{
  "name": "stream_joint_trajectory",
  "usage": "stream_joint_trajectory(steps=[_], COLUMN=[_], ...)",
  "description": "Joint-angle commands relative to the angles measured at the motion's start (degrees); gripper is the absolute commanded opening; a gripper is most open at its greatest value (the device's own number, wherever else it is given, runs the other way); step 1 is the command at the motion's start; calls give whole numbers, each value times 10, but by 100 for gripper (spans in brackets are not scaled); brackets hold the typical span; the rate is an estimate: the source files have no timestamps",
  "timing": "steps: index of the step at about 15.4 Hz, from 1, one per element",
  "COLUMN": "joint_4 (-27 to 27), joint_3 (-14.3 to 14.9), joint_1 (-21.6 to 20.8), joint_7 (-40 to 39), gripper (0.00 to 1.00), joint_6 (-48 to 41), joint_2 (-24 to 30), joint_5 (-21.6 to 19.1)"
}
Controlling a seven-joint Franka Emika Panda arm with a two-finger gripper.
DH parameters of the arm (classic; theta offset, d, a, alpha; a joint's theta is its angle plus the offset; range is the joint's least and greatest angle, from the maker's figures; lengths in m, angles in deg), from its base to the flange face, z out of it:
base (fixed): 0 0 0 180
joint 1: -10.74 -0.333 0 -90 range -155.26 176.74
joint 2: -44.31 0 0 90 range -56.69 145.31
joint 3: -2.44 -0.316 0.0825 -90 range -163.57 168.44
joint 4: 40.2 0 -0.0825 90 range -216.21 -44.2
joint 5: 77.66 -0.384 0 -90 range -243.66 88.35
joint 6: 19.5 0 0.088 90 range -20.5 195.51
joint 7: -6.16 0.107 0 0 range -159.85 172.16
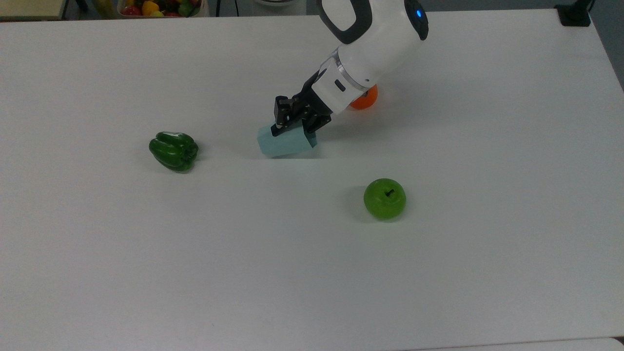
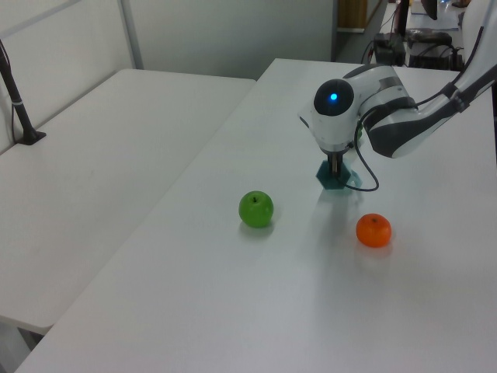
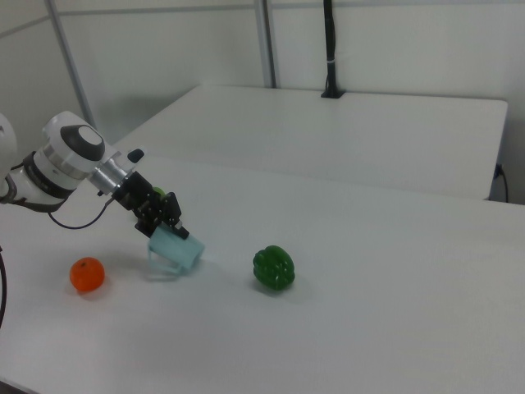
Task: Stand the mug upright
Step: 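Rotate the held mug upright and set it on the table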
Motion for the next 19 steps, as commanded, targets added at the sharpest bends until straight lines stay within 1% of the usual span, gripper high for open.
stream_joint_trajectory(steps=[1,3,4,5,6,7,8,9,10,14,15,16,19], joint_4=[-2,4,6,6,5,5,5,4,1,0,0,0,4], joint_3=[0,6,9,16,28,37,43,46,46,47,50,52,63], joint_1=[25,39,47,52,52,52,53,53,53,55,57,58,62], joint_7=[0,-22,-36,-50,-67,-83,-91,-92,-92,-93,-93,-92,-92], gripper=[0,0,0,2,8,22,42,58,66,82,89,100,100], joint_6=[48,73,80,90,98,102,102,102,102,97,94,93,78], joint_2=[27,35,35,36,39,38,37,36,34,35,39,42,68], joint_5=[-101,-167,-209,-253,-288,-315,-339,-356,-360,-360,-360,-360,-362])
